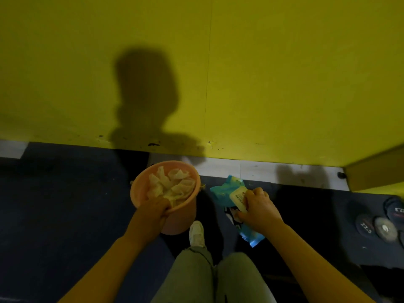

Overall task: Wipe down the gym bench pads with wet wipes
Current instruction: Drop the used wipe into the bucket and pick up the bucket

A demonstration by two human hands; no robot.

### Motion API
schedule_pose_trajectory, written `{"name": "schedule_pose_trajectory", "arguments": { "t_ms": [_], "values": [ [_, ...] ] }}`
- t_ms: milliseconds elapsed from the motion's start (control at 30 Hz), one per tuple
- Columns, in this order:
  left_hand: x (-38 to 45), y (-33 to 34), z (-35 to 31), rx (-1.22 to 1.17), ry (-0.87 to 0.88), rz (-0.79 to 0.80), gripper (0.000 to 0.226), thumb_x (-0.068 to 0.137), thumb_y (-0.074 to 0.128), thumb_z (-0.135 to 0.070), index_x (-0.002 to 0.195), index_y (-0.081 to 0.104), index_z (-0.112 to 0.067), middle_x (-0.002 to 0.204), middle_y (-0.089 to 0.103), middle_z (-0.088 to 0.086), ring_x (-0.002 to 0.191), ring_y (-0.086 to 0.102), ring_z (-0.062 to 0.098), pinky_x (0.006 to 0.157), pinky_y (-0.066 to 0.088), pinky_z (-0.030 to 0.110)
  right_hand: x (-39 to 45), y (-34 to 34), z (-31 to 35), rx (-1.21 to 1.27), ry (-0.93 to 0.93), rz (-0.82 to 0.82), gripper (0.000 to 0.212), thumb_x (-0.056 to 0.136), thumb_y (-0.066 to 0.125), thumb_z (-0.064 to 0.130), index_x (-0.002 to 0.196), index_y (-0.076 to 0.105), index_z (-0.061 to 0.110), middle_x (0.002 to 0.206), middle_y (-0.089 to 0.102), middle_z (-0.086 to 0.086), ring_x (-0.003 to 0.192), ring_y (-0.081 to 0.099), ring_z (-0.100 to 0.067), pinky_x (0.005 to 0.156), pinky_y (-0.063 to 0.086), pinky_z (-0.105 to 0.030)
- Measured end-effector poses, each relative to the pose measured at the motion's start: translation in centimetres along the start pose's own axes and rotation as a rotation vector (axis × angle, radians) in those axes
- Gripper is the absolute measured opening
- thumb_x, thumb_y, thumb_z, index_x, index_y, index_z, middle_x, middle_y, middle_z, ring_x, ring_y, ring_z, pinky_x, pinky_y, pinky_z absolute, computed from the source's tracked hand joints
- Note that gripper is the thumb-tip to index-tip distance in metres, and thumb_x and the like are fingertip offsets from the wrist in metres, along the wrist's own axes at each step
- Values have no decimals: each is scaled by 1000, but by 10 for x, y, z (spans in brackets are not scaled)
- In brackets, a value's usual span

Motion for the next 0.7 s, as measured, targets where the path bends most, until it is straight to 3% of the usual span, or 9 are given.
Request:
{"name": "schedule_pose_trajectory", "arguments": {
  "t_ms": [167,433,533,600,700],
  "values": [
    [60,8,6,8,2,-3,28,85,61,-2,72,44,-20,73,38,-9,59,33,4,49,16,24,59,-12,3,15,-16,0,50,86,64,48,113,50,8,117,45,-11,108,46,-27,76,38,-26],
    [143,56,51,-62,-87,-82,24,90,38,-29,76,53,-17,78,49,-4,67,45,15,53,30,29,187,18,4,-33,-105,83,49,86,64,46,115,48,9,115,46,-10,107,48,-27,77,39,-27],
    [171,89,79,-41,-134,-120,16,88,49,-12,73,50,-14,76,48,-3,64,42,16,49,28,30,237,49,-4,-71,-126,113,50,85,64,44,115,49,8,114,45,-11,104,49,-28,75,37,-28],
    [190,117,100,-11,-143,-136,24,85,59,2,72,49,-15,77,47,-6,64,40,12,49,25,22,274,74,-7,-89,-155,128,50,84,65,43,114,48,7,114,44,-12,105,47,-30,76,38,-30],
    [219,166,135,62,-103,-138,26,81,65,8,79,56,-17,79,52,-6,70,51,16,50,40,26,328,117,-11,-107,-195,144,54,84,66,41,121,47,7,117,43,-13,107,46,-31,76,39,-32]
  ]
}}
Point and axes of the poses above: each hand's wrist, its own x-axis towards the middle knuckle, its own y-axis out of the palm, z = x × y, the point moved 9 cm from there along x, towards the middle knuckle
